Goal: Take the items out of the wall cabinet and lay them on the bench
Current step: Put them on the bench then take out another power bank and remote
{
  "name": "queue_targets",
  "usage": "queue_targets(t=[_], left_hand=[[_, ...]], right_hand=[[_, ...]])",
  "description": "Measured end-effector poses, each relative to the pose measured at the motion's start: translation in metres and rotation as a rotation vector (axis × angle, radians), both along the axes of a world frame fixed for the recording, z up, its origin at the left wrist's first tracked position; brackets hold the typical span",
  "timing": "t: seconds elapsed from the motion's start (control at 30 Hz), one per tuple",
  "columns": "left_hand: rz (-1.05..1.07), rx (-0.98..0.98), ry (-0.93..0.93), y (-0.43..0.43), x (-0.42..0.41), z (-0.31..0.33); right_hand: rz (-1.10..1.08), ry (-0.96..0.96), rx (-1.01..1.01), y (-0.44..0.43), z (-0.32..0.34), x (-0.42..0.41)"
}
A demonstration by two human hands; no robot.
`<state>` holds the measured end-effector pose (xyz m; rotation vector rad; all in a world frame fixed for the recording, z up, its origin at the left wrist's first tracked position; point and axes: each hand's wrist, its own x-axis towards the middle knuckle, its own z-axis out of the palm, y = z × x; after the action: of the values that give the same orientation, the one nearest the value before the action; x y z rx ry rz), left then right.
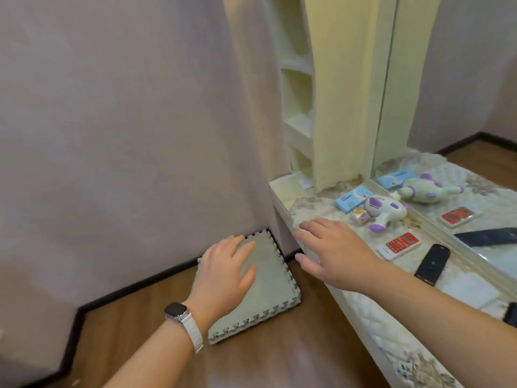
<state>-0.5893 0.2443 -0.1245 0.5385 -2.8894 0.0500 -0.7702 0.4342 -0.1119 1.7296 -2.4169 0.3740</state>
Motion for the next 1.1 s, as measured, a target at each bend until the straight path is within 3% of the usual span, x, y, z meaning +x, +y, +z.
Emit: queue_targets(t=[0.23, 0.63, 1.1], left_hand=[[0.114, 0.009, 0.046, -0.075, 0.099, 0.003], [0.351, -0.009, 0.165, -0.238, 0.331, 0.010], [0.778, -0.026, 0.219, -0.324, 0.528, 0.025]], right_hand=[[0.107, 0.031, -0.020, -0.100, 0.016, 0.079], [0.383, 0.100, -0.042, -0.327, 0.023, 0.287], [0.785, 0.121, -0.046, -0.509, 0.033, 0.465]])
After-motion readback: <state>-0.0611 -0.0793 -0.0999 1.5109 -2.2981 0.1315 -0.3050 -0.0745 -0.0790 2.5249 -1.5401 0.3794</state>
